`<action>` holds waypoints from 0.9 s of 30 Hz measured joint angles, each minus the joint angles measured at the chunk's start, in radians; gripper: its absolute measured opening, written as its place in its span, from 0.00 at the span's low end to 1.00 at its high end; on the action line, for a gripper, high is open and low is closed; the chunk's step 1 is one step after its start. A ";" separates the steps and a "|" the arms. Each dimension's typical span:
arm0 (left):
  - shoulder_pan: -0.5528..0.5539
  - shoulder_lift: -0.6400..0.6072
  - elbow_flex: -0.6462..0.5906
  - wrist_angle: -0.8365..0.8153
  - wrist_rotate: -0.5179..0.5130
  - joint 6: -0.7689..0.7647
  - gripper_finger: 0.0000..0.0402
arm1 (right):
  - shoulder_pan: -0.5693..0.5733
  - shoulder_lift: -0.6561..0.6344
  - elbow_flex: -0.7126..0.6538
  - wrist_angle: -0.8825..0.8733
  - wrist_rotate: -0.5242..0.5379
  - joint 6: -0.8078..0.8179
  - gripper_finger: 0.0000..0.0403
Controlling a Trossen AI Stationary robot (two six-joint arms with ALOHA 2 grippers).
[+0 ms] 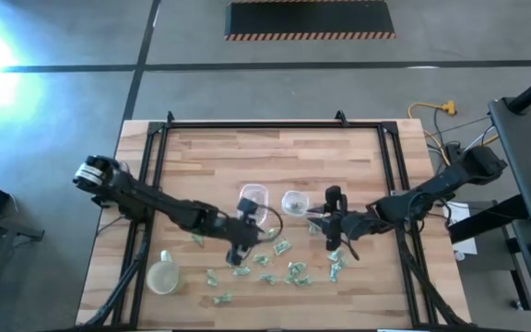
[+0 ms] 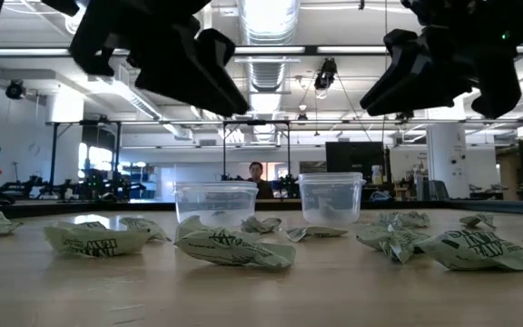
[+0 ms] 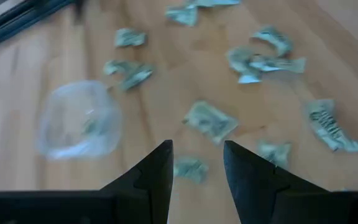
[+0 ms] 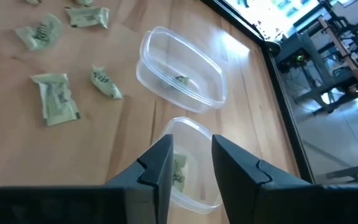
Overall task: Pick and place items into bin
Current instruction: Put the white stevia packet into the left transparent bin
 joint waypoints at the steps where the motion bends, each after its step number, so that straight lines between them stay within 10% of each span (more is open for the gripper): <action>1: -0.008 0.020 0.004 0.005 -0.001 0.019 0.31 | 0.004 -0.001 0.000 -0.005 0.000 0.001 0.24; 27: 0.021 0.261 0.118 -0.022 -0.058 0.087 0.31 | 0.012 -0.001 0.000 -0.061 0.000 0.054 0.19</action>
